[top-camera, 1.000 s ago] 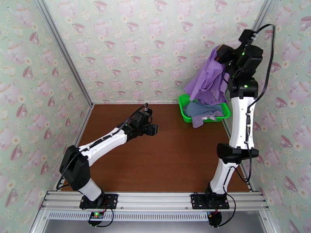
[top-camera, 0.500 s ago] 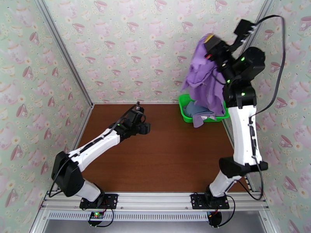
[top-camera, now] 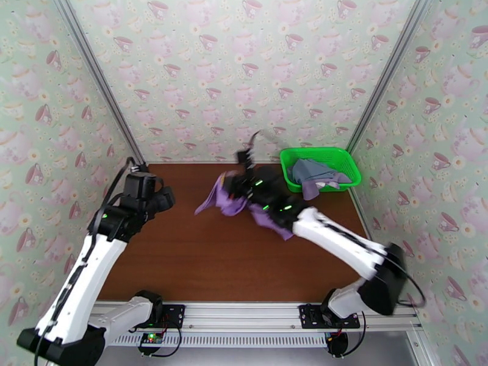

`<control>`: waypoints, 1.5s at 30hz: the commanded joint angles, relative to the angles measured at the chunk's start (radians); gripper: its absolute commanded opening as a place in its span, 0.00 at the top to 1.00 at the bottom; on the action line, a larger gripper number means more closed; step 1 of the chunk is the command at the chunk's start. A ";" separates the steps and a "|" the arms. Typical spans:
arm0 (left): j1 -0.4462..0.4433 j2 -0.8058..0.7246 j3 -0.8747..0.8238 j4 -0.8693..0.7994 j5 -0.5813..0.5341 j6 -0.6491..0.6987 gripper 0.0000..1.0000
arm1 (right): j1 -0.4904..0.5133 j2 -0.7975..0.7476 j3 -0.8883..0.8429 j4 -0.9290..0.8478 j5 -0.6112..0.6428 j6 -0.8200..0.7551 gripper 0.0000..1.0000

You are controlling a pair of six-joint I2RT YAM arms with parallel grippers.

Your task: Fold and stack the mixed laundry pile

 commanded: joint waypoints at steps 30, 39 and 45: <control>0.023 0.825 -0.068 0.492 0.201 -0.087 0.37 | -0.407 0.052 0.070 -0.631 0.096 -0.241 0.26; 0.023 1.023 0.031 0.537 0.263 -0.053 0.80 | -0.462 0.362 0.223 -0.623 0.168 -0.226 0.36; 0.024 1.035 0.000 0.582 0.261 -0.042 1.00 | -0.473 0.415 0.238 -0.617 0.274 -0.183 0.63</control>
